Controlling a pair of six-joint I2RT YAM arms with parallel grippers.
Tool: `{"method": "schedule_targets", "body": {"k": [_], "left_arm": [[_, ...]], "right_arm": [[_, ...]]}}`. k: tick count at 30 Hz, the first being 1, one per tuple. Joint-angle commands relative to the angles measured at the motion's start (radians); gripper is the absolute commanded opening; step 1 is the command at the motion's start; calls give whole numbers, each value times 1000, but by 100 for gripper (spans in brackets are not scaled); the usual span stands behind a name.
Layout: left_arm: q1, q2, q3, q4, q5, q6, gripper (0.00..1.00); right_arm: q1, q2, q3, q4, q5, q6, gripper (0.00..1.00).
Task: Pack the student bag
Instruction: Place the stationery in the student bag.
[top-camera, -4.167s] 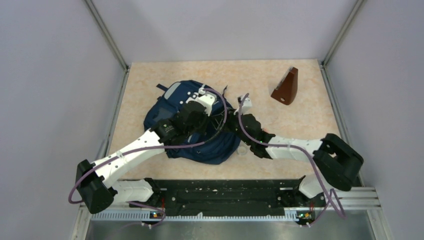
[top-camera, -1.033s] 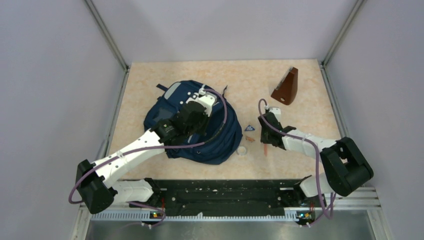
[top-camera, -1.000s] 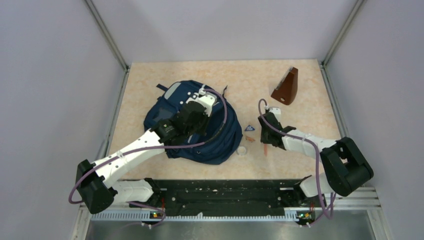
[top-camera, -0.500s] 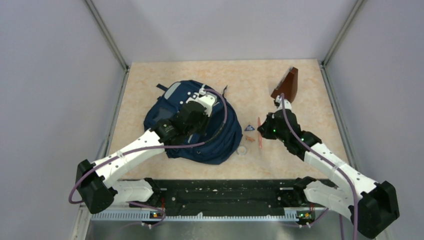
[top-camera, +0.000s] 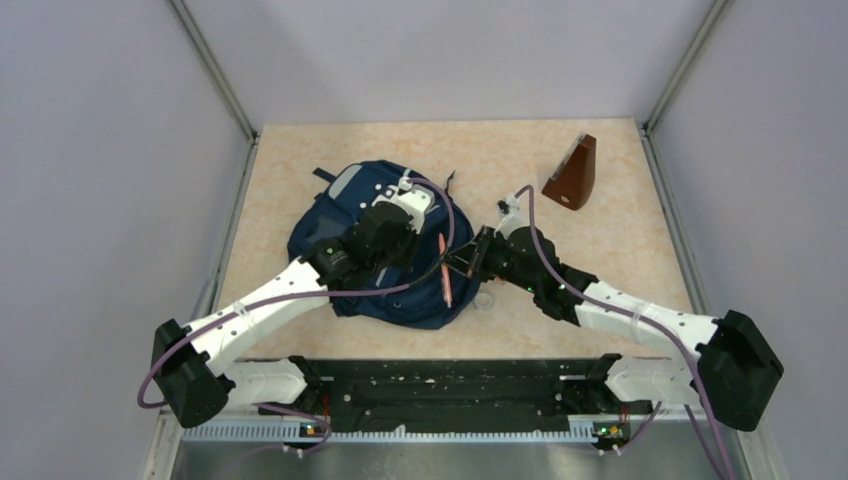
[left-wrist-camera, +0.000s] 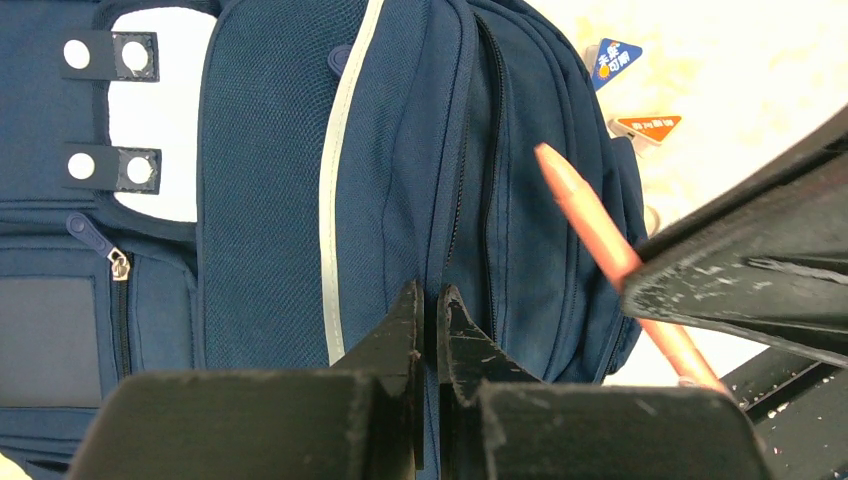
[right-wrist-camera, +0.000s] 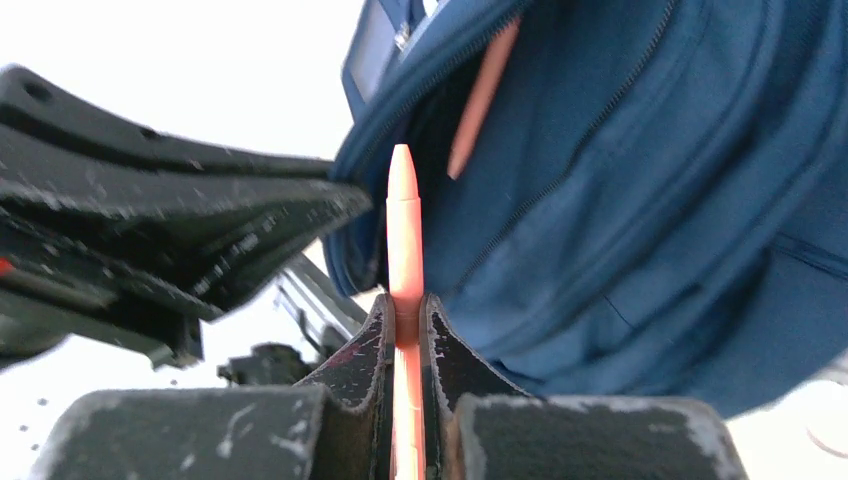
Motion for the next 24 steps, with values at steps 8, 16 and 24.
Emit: {"method": "schedule_targets", "body": {"k": [8, 16, 24], "left_arm": [[-4, -37, 18, 71, 48, -17, 0], [-5, -45, 19, 71, 53, -17, 0], [-5, -52, 19, 71, 61, -21, 0]], "right_arm": [[15, 161, -16, 348, 78, 263, 0], [30, 204, -37, 351, 227, 285, 0], [31, 348, 60, 393, 328, 249, 0]]}}
